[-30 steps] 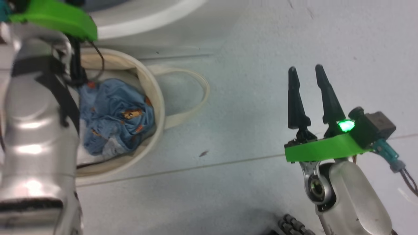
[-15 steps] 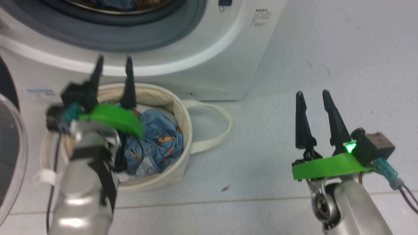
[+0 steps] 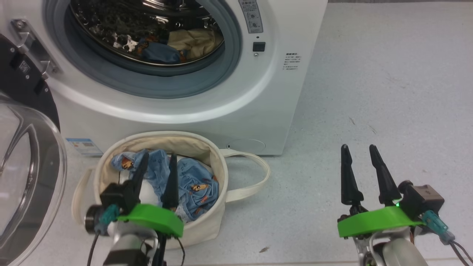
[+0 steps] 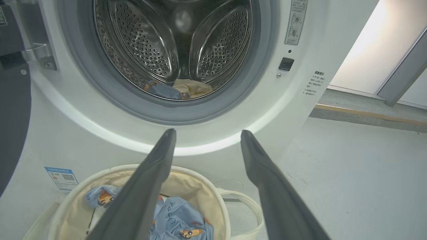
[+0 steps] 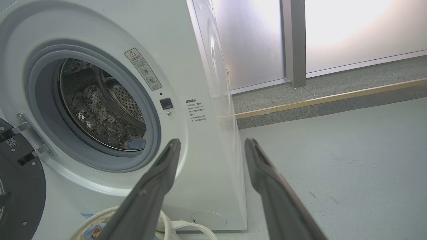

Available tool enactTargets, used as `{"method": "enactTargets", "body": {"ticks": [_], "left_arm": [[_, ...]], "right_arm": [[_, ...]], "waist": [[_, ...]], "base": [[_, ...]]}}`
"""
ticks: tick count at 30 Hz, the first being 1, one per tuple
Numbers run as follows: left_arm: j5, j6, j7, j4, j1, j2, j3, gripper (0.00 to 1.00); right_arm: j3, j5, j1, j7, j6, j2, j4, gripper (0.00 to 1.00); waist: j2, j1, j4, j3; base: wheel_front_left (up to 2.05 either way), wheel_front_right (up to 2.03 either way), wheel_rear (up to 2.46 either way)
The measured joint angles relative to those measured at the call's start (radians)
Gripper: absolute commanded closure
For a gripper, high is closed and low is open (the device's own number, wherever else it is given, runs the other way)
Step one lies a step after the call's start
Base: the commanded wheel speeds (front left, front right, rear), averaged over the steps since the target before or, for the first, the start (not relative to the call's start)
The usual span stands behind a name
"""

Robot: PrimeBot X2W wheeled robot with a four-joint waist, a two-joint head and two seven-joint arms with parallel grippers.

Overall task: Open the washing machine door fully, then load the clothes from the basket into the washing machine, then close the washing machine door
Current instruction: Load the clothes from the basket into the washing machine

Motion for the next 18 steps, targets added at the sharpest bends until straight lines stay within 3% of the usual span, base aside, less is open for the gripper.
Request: {"method": "enactTargets", "body": {"ticks": [11, 18], "left_arm": [[0.007, 0.030, 0.000, -0.100, 0.075, 0.002, -0.049, 0.00], [0.011, 0.041, 0.000, -0.119, 0.098, 0.003, -0.064, 0.00]], "right_arm": [[-0.013, -0.011, 0.011, 0.000, 0.000, 0.000, 0.031, 0.00], [-0.020, -0.023, 0.018, 0.000, 0.000, 0.000, 0.112, 0.00]], "waist": [[-0.0001, 0.0003, 0.006, -0.018], [-0.0001, 0.0003, 0.001, -0.029]], "base": [[0.00, 0.00, 0.00], [0.00, 0.00, 0.00]]}}
